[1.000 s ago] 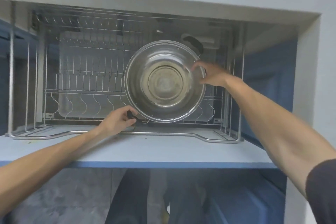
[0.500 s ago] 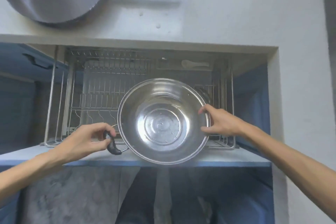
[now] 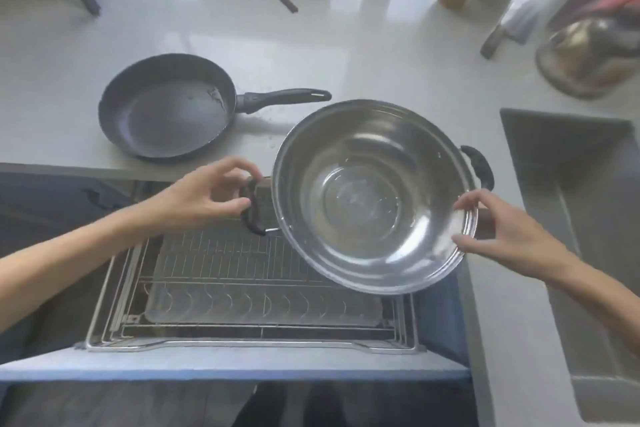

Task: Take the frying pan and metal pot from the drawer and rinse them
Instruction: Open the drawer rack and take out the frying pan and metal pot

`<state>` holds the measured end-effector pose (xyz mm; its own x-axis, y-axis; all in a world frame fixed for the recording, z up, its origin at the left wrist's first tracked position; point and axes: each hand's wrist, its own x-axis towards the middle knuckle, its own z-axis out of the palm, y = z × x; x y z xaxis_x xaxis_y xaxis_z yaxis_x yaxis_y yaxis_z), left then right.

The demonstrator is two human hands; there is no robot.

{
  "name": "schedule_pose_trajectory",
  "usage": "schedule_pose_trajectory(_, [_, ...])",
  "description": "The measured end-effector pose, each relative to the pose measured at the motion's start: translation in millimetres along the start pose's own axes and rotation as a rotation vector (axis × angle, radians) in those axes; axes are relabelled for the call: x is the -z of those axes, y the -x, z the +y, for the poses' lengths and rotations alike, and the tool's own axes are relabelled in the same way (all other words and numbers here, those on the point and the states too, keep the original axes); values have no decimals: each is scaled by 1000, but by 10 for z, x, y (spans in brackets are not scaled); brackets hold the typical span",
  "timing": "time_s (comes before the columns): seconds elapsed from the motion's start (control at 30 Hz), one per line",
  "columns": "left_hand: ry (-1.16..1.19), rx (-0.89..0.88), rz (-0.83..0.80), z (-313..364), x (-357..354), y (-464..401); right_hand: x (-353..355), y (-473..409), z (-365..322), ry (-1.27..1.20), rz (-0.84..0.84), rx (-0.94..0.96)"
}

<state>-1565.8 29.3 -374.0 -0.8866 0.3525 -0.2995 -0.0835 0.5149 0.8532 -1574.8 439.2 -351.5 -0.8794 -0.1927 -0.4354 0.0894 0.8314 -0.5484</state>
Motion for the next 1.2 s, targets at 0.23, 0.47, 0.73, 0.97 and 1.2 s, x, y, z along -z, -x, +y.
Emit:
schedule_pose_trajectory(0.23, [0, -3, 57, 320, -47, -1400, 518, -882, 359, -110, 125, -139])
schedule_pose_trajectory(0.47, [-81, 44, -80, 408, -183, -2225, 663, -1220, 759, -123, 158, -181])
schedule_pose_trajectory(0.73, [0, 124, 5, 363, -351, -2398, 469, -1393, 984, -271, 272, -173])
schedule_pose_trajectory(0.97, [402, 12, 445, 276, -358, -1302, -445, -389, 830, -802, 701, -166])
schedule_pose_trajectory(1.2, [231, 99, 183, -270, -1085, 635, -1809, 1855, 707, -925, 455, -377])
